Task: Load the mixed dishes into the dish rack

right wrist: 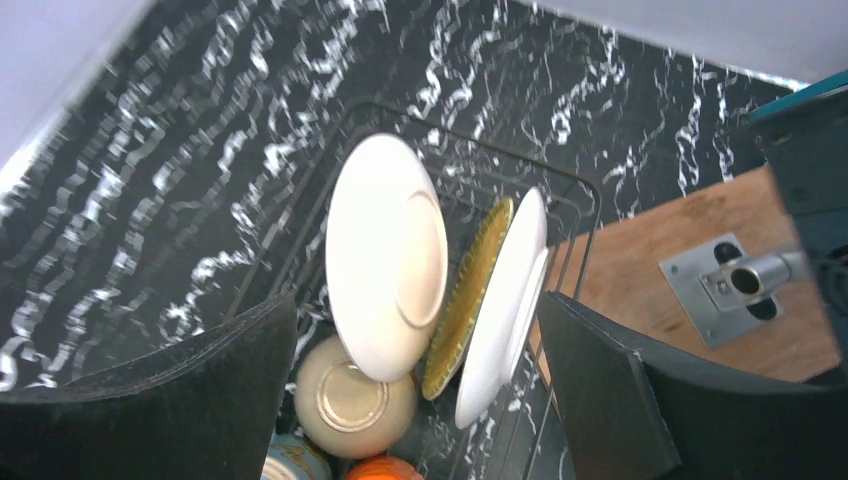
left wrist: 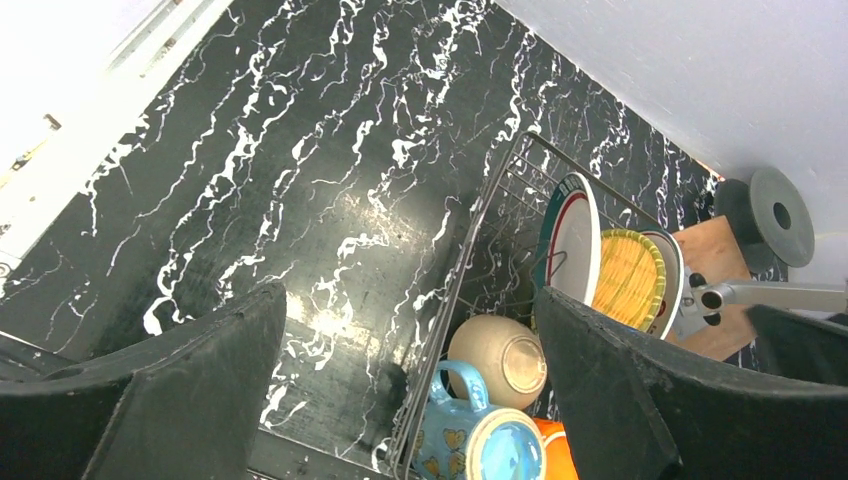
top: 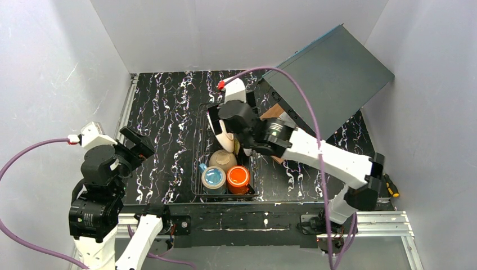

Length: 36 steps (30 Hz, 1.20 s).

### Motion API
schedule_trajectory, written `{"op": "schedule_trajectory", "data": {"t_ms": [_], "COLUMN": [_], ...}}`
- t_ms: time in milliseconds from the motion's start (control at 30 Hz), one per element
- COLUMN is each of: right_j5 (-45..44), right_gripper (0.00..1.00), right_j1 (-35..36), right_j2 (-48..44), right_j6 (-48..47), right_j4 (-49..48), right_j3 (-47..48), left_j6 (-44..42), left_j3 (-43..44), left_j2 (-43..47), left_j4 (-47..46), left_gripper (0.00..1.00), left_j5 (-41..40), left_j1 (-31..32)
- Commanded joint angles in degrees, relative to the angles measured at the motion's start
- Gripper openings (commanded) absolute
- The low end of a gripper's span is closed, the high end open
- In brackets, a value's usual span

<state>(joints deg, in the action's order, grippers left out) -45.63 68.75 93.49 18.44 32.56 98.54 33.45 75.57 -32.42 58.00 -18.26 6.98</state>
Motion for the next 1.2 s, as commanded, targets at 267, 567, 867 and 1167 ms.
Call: {"op": "schedule_trajectory", "data": {"t_ms": [267, 567, 867, 1167], "right_j5": [11.3, -1.7, -2.8, -3.5], "right_gripper": [0.98, 0.98, 0.65, 0.50], "right_j1": [0.1, -0.7, -5.0, -6.8], "right_j2": [2.7, 20.5, 25.9, 25.2], "right_j6": [-6.8, -5.8, -3.0, 2.9], "right_j4": [-3.0, 8.2, 9.6, 14.6], "right_j3": [3.0, 20.5, 24.5, 23.4], "left_j6": [2.0, 1.7, 1.4, 1.8], "left_j3": [-0.4, 0.5, 0.7, -0.3], "left_j2": [-2.1, -1.4, -1.1, -1.1], "left_j4": [-1.1, -0.1, 0.3, 0.1], "left_gripper": [0.94, 0.93, 0.93, 0.93], "left_j5": [3.5, 2.6, 2.4, 2.7], "left_j1": [0.3, 0.3, 0.3, 0.3]}}
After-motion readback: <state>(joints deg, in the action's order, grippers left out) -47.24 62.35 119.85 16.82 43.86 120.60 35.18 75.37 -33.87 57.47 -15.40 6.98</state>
